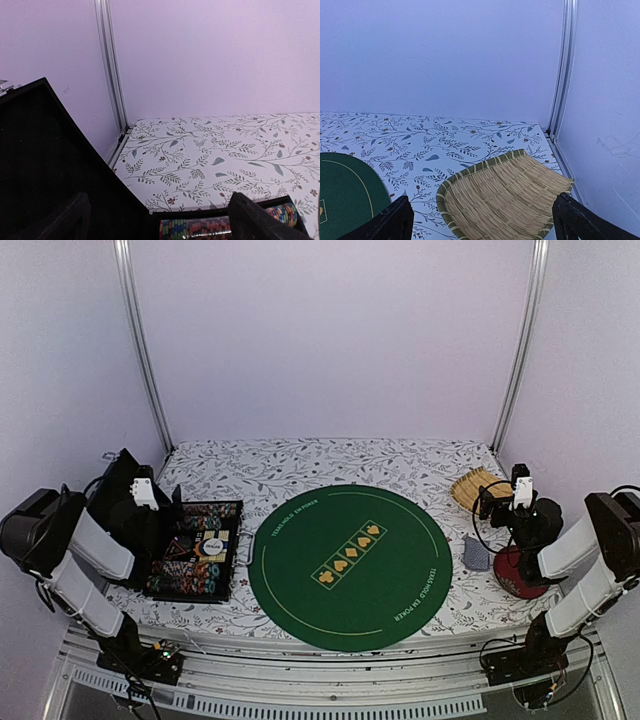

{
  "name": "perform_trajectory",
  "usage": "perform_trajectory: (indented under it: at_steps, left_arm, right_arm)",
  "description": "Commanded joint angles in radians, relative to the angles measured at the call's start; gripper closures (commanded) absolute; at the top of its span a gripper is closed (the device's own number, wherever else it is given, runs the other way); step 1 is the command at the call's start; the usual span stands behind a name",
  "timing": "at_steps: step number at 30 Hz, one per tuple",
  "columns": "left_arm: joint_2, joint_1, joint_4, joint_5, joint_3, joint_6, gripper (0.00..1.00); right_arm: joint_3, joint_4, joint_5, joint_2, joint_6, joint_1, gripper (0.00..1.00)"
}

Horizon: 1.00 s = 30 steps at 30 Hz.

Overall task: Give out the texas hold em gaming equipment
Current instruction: Pick up the dealer button from the poker case.

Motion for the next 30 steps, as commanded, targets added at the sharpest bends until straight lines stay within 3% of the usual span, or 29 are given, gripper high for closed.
perform_trajectory:
  at_steps: [1, 7, 9, 12, 14, 19, 24, 30]
  left_arm:
    - [-0.013, 0.011, -0.016, 0.015, 0.019, -0.005, 0.02]
    - [-0.051, 0.027, -0.076, 0.001, 0.034, -0.032, 0.02]
    - [-0.132, 0.027, -0.239, -0.062, 0.086, -0.059, 0.02]
    - [-0.226, 0.023, -0.488, -0.171, 0.205, -0.098, 0.02]
    - [-0.279, 0.014, -0.665, -0.169, 0.301, -0.149, 0.02]
    - [-0.329, -0.074, -1.195, -0.078, 0.600, -0.260, 0.04]
    - [-0.349, -0.269, -1.572, -0.034, 0.725, -0.257, 0.05]
    - [-0.338, -0.382, -1.902, 0.006, 0.763, -0.402, 0.08]
  right_arm:
    - [0.017, 0.004, -0.002, 0.009, 0.007, -0.005, 0.01]
    - [0.030, -0.021, -0.033, 0.009, 0.012, -0.025, 0.01]
    - [0.045, -0.073, -0.019, -0.022, 0.026, -0.028, 0.01]
    - [0.169, -0.352, 0.057, -0.140, 0.051, -0.028, 0.01]
    - [0.237, -0.468, 0.071, -0.208, 0.076, -0.029, 0.01]
    - [0.402, -0.643, -0.143, -0.328, 0.181, -0.029, 0.01]
    - [0.576, -0.832, -0.445, -0.314, 0.287, -0.020, 0.01]
    - [0.741, -1.072, -0.476, -0.220, 0.290, 0.149, 0.00]
